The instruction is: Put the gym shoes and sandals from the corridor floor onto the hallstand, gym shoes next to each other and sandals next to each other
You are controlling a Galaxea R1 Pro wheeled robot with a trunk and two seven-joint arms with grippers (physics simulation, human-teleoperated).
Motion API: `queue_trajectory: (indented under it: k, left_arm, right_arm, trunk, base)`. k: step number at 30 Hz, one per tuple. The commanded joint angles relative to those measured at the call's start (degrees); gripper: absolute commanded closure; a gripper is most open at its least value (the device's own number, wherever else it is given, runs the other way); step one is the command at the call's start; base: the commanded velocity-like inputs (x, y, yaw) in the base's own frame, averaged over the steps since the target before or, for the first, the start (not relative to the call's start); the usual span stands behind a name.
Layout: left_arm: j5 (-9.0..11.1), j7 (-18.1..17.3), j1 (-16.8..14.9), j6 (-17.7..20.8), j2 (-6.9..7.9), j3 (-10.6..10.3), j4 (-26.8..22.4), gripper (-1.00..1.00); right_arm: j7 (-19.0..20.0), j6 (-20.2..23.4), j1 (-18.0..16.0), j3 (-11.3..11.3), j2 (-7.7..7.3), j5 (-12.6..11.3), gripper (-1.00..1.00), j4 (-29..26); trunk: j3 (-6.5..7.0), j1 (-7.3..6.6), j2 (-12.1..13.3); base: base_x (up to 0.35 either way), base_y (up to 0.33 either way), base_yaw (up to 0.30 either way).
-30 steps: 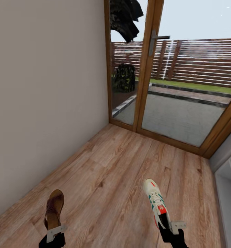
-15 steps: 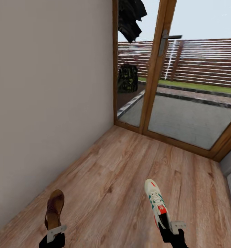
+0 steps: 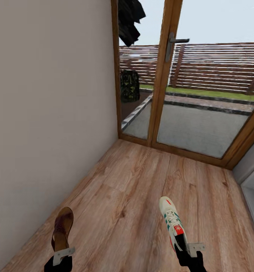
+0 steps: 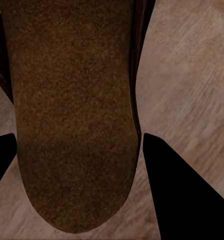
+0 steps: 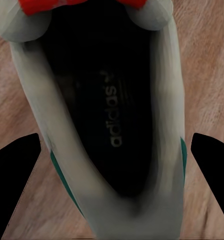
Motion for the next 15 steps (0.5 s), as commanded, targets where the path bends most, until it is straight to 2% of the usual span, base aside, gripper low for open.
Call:
queue_trajectory:
  k: [1, 10, 15]
  left_arm:
    - [-0.24, 0.11, -0.02, -0.16, 0.02, 0.02, 0.12, 1.00]
    - [-0.32, -0.02, 0.02, -0.16, 0.06, -0.04, 0.32, 1.00]
    - [-0.37, -0.33, 0.02, -0.16, 0.14, -0.08, 0.33, 1.00]
  right_arm:
    - [0.39, -0.21, -0.05, -0.50, 0.03, 0.38, 1.00, 0.04]
    - [0.33, -0.21, -0.05, -0.50, 0.03, 0.38, 1.00, 0.10]
    - [0.31, -0.21, -0.05, -0.55, 0.03, 0.31, 1.00, 1.08]
  trunk:
    - [-0.04, -0.01, -0.02]
    - [-0.04, -0.01, -0.02]
    - [-0.04, -0.01, -0.02]
  base:
    - [0.011, 0.303, -0.264]
    - [0.002, 0.300, -0.264]
    - [0.000, 0.157, -0.265]
